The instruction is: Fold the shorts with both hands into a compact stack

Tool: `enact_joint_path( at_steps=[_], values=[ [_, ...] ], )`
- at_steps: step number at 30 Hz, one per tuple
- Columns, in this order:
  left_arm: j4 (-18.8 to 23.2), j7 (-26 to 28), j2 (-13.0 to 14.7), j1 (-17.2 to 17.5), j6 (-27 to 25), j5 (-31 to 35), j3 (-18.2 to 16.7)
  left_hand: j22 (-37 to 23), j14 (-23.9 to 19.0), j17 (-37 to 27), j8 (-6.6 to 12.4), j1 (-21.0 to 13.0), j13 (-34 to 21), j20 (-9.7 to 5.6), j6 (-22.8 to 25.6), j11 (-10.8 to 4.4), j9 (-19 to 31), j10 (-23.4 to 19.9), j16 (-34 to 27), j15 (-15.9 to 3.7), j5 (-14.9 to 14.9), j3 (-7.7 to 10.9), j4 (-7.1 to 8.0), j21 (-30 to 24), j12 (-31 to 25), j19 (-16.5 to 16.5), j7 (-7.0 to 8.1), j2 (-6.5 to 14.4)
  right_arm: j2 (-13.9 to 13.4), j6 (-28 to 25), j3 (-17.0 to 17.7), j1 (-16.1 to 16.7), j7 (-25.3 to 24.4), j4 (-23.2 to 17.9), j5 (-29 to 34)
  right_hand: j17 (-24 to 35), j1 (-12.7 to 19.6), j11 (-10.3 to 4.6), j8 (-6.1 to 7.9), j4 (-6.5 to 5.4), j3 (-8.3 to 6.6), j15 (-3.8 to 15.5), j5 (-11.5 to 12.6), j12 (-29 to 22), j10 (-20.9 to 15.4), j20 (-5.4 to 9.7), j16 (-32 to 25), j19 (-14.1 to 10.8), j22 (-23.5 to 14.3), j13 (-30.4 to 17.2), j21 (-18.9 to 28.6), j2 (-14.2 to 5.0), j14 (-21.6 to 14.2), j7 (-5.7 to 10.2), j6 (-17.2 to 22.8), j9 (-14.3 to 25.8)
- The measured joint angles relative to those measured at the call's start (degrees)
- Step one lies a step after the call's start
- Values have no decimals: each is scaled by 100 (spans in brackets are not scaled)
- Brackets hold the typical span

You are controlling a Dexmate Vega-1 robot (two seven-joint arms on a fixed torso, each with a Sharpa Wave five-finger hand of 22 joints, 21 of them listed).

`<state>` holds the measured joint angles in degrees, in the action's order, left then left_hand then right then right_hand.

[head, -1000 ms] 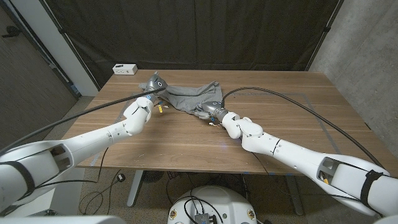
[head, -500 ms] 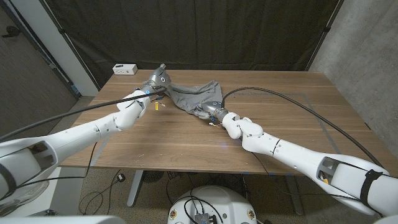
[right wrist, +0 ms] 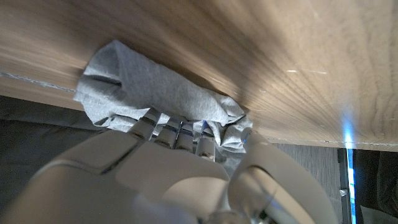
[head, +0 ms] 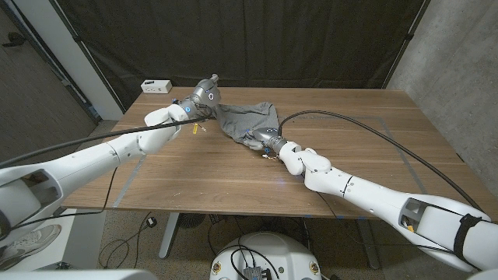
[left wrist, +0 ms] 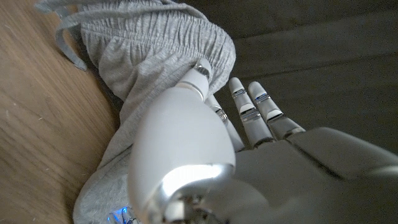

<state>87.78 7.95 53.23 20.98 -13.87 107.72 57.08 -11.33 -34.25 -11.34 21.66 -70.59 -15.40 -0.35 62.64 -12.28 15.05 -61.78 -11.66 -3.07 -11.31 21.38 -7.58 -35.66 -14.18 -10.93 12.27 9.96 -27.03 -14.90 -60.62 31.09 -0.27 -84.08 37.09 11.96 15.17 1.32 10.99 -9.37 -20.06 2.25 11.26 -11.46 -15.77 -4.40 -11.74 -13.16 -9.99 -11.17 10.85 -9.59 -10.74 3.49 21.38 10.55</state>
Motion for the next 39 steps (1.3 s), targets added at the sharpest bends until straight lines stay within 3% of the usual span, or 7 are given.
enact_joint_path(
  at_steps=[5, 6, 20, 39],
  values=[
    [85, 19, 28, -105, 30, 31, -32, 0, 23, 0, 1, 0, 0, -20, 0, 0, 1, 0, 0, -23, 0, 0, 0, 0, 22, 20, 0, 0, -3, 47, 0, 3, -3, -1, 18, 0, 0, 0, 0, 24, -24, 0, 0, 0, 0, 9, 0, 9, -1, 0, 22, 0, 0, 0, 0, 1],
    [102, 176, 32, -129, 277, 280, -38, 0, 23, 0, 1, 0, 0, -20, -7, 0, 19, 0, 0, -23, 0, 0, 0, 0, 23, 20, -7, 0, -21, 57, -3, 22, -3, -2, 23, 0, 0, 0, -1, 24, -24, 0, 0, 0, 0, 9, 0, 9, -2, 1, 22, 0, 0, 0, 0, 1],
    [261, 563, 46, -437, 811, 721, -39, 1, 23, 1, 91, 0, -1, -19, -103, -1, 75, 61, 0, -22, 0, -26, 24, 0, 70, 20, 20, -1, -32, 227, -23, 46, 0, 64, 60, -25, 0, 0, 5, 33, -33, 0, 0, 1, 1, 10, 0, 11, -2, 2, 21, 0, 0, 0, -1, 0],
    [256, 1425, 24, -1070, 1596, 1101, 289, 1, 23, -27, 187, -1, -1, -18, -155, -11, 134, 112, -27, -22, -38, -27, 24, -45, 110, 19, 13, -1, 89, 474, -49, 6, -85, 362, 31, -25, -54, 1, 5, 56, -56, 0, 44, 3, 1, 30, 0, 51, 1, 9, 20, 8, 0, 0, -2, -4]
  ],
)
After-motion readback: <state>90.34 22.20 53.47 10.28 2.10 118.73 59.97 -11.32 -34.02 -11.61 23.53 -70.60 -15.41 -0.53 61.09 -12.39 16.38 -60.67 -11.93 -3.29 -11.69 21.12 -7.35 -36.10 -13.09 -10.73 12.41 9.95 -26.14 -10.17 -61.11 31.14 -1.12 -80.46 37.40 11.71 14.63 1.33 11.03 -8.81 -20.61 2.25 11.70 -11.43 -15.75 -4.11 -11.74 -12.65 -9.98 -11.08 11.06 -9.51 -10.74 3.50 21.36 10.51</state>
